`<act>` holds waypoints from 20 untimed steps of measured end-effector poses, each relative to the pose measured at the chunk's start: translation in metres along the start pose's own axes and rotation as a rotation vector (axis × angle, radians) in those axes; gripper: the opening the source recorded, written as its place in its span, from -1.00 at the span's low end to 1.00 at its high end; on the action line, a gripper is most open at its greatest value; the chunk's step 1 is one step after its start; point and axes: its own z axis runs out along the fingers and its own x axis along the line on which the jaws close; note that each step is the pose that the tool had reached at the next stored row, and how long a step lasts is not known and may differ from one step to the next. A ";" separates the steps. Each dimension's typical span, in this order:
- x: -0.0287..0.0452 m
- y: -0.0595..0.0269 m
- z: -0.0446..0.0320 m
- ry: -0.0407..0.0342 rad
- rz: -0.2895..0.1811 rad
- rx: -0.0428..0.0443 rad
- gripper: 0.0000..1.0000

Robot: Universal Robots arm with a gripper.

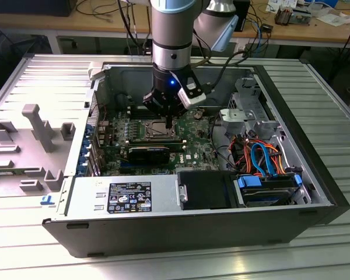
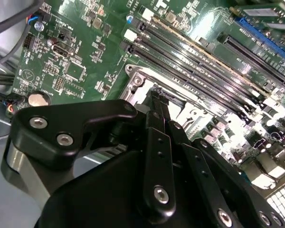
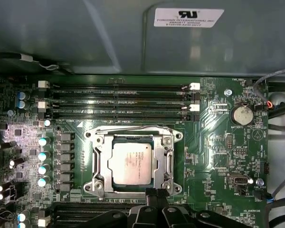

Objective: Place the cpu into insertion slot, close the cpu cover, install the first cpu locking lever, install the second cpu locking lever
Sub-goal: 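Install the second cpu locking lever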

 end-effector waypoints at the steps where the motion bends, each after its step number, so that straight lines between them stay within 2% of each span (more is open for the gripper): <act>1: 0.0000 -0.0004 -0.0019 0.0001 0.000 0.0001 -0.79; 8: -0.0001 -0.0028 -0.0030 0.0000 0.000 -0.0001 -0.79; 16: 0.0002 -0.0175 -0.0026 0.0000 0.000 0.0000 -0.79; 17: 0.0002 -0.0188 -0.0035 0.0001 0.000 0.0001 -0.79; 18: 0.0002 -0.0201 -0.0097 0.0000 0.000 0.0000 -0.79; 20: -0.0006 -0.0201 -0.0097 0.0000 0.000 0.0000 -0.79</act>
